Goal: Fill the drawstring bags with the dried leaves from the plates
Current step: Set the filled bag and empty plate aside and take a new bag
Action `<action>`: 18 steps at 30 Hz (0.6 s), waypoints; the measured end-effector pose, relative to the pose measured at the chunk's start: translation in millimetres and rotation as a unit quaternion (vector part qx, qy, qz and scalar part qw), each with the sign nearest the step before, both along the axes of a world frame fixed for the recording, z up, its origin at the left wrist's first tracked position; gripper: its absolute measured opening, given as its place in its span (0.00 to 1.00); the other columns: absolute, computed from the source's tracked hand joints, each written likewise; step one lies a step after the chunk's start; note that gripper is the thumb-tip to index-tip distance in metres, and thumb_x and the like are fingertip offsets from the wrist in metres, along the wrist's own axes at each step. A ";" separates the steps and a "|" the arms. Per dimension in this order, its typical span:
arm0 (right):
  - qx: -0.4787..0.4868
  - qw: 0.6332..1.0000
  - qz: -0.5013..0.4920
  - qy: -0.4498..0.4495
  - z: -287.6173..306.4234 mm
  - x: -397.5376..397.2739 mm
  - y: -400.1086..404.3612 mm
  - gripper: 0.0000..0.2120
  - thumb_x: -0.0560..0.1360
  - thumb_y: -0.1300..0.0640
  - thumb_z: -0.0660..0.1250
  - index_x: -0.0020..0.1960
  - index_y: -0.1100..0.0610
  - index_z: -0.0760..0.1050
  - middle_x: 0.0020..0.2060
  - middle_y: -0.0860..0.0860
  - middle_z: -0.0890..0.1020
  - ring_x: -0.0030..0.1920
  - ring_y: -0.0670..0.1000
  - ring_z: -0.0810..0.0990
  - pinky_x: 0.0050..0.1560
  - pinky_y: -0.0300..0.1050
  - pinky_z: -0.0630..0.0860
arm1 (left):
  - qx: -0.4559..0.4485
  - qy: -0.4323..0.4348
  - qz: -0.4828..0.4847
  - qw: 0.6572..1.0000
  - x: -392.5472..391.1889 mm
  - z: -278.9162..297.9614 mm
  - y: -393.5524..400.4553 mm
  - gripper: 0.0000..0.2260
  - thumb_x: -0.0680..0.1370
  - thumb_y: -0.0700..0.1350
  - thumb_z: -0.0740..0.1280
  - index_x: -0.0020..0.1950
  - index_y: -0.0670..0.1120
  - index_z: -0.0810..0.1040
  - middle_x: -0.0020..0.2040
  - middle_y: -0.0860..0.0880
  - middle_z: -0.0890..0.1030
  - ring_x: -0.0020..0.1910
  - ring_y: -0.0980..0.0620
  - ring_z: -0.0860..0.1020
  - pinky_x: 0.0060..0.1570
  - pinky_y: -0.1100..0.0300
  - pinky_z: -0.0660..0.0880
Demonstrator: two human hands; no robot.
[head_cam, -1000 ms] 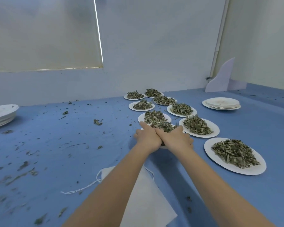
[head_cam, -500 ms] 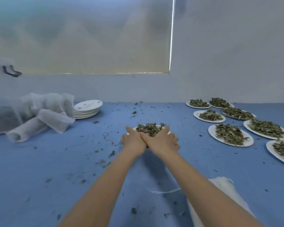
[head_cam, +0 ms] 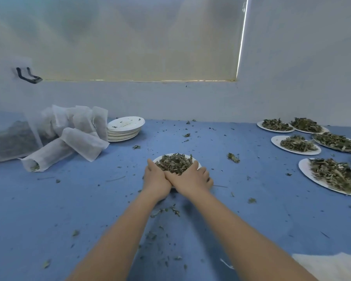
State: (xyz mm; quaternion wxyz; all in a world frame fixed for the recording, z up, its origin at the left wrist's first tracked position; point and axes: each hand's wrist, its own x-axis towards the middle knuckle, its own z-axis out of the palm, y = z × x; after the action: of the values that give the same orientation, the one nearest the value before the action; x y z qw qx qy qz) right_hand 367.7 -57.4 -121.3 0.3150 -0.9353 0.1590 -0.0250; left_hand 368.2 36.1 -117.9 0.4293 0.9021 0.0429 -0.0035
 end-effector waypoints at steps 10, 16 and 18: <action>0.016 1.000 0.003 -0.004 26.2 -15.9 -8.9 0.50 0.67 0.28 0.59 0.76 0.54 0.43 0.74 0.64 0.51 0.74 0.61 0.49 0.72 0.59 0.47 | -0.016 -0.063 0.033 0.997 -17.8 22.0 -16.7 0.35 0.80 0.49 0.60 0.75 0.40 0.40 0.77 0.42 0.43 0.75 0.47 0.42 0.73 0.52 0.47; 0.042 0.998 -0.003 -0.043 47.1 -72.1 -34.8 0.49 0.68 0.29 0.60 0.76 0.55 0.45 0.72 0.61 0.57 0.72 0.60 0.54 0.71 0.58 0.49 | -0.076 -0.099 0.001 0.992 -72.6 44.0 -41.3 0.28 0.81 0.43 0.55 0.76 0.40 0.45 0.76 0.43 0.50 0.75 0.46 0.52 0.70 0.49 0.58; 0.038 0.998 -0.007 -0.050 50.6 -87.6 -43.8 0.47 0.69 0.31 0.60 0.76 0.56 0.45 0.71 0.61 0.58 0.72 0.60 0.56 0.70 0.57 0.50 | -0.045 -0.108 -0.016 0.993 -86.8 46.2 -50.1 0.26 0.80 0.45 0.58 0.74 0.38 0.51 0.75 0.41 0.55 0.73 0.45 0.56 0.69 0.50 0.60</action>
State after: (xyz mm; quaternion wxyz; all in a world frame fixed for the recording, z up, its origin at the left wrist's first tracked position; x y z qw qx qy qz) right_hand 280.1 -101.2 -70.6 0.3573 -0.9193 0.1504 -0.0684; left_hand 281.4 -14.0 -71.8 0.4714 0.8776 -0.0184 0.0852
